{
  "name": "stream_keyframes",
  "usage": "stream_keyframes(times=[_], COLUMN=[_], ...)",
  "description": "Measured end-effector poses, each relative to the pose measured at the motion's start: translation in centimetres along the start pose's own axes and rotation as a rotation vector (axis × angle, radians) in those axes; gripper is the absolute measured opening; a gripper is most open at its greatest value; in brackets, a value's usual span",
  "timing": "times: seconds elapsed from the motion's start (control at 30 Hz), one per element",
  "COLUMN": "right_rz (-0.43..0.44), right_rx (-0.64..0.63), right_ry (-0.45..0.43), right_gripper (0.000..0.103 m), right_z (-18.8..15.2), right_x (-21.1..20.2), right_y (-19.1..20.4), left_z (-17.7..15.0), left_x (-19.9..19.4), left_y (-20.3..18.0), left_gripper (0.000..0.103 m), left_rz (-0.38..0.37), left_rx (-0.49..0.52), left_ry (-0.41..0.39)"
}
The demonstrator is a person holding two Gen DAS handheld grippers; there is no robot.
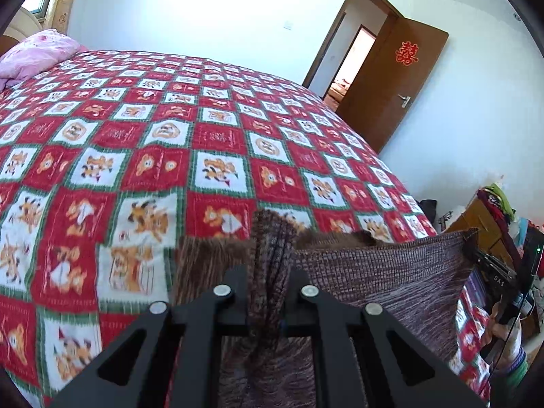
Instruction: Fold small clothes
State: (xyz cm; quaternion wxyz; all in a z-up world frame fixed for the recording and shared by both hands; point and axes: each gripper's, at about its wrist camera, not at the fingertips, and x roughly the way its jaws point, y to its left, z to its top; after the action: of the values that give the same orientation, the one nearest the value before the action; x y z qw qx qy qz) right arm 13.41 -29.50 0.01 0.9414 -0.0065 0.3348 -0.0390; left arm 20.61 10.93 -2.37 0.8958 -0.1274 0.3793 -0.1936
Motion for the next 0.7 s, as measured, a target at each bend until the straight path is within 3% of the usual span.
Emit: stream_keyframes(times=[0.3, 0.57, 0.7], right_rz=[-0.04, -0.082, -0.092], right_rx=[0.025, 0.016, 0.002], right_ry=[0.011, 0.082, 0.098], right_gripper=[0.01, 0.01, 0.01], right_z=[1.0, -0.6, -0.9], right_x=[6.0, 12.2, 13.4], right_y=[-0.5, -1.0, -0.9], left_z=[1.8, 0.8, 0.5], left_x=[5.0, 8.9, 9.6], left_y=[1.2, 3.1, 3.9], left_gripper=[0.011, 0.011, 0.013], left_rz=[0.062, 0.159, 0.153], left_rx=[-0.031, -0.07, -0.1], left_ry=[0.027, 0.09, 0.097])
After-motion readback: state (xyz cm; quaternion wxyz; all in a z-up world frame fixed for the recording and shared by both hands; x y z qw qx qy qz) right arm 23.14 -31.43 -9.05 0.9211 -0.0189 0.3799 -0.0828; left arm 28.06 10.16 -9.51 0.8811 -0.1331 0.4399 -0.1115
